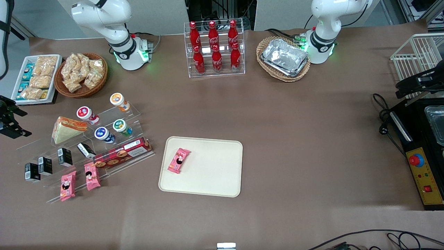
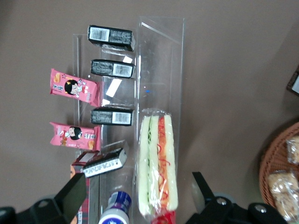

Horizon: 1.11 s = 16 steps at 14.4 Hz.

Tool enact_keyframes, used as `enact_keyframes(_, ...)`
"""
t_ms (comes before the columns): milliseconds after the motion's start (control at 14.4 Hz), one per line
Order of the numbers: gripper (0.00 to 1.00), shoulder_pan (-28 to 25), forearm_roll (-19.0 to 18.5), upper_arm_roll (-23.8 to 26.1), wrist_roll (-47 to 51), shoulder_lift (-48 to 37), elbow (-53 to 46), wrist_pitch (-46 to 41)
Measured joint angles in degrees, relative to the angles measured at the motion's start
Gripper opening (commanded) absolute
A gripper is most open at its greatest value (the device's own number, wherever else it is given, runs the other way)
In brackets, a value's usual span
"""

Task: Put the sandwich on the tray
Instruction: 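Close the right gripper on the wrapped sandwich and lift it from the rack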

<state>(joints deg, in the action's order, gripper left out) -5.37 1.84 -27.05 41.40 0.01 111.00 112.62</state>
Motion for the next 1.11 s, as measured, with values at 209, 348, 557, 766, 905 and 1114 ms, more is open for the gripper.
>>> enact_keyframes(209, 1.0, -0.1, 1.4, 0.1, 0.0, 0.2, 4.6, 6.6)
enact_keyframes(348, 1.0, -0.3, 1.8, 0.2, 0.3, 0.5, 6.9, 9.5)
enact_keyframes(557, 1.0, -0.4, 1.9, 0.4, 0.8, 1.1, 9.7, 13.3)
enact_keyframes(766, 1.0, -0.6, 1.9, 0.7, 1.0, 1.1, 13.7, 18.1)
enact_keyframes(905, 1.0, -0.6, 1.9, 0.8, 1.1, 1.0, 16.3, 20.7)
enact_keyframes(1114, 1.0, -0.8, 2.0, 0.8, 1.1, 0.1, 19.0, 22.0)
